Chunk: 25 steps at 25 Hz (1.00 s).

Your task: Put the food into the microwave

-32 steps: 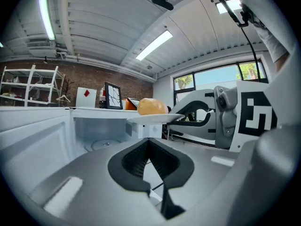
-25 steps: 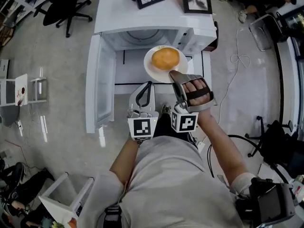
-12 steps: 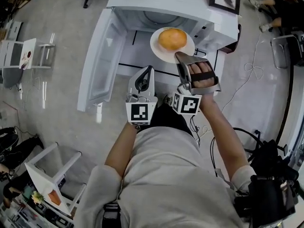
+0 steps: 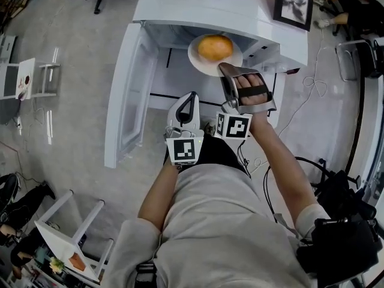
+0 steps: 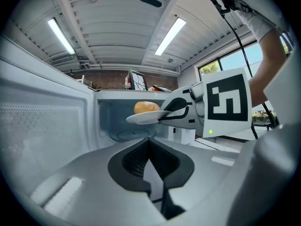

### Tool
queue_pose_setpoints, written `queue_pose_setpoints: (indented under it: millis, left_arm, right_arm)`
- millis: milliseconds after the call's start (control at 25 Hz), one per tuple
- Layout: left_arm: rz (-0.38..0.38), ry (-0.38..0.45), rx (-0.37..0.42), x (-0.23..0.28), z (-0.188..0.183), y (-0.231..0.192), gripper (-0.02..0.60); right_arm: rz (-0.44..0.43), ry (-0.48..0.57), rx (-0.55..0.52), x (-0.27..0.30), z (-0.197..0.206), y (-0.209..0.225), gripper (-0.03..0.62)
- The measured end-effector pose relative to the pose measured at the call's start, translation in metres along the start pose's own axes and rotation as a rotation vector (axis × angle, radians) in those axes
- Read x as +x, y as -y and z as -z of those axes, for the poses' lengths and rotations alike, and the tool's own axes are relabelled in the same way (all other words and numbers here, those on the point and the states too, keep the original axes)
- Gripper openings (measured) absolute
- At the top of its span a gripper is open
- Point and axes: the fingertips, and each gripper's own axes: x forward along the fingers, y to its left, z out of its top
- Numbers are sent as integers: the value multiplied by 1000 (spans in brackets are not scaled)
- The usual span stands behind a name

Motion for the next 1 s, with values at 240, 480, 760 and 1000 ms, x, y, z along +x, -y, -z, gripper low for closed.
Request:
queue_pose_setpoints:
  millis: [240,480,760,1000]
  left_arm:
    - [-4,-14,-26,10,9,-13,8]
    - [-17,-29,-39,16,14,-30,8]
    - [-15,-28,-52,22,14,-35,8]
    - [8,-33,-59,28,16,-30,8]
  right_arm:
    - [-34,-21,-2,35,-4,-1,28]
    - [-57,-37,-15,62,-8,-3,28]
    - [-76,-67,-9,89,-4,-3,28]
    - [-90,-77,-7,109,-2,-7,28]
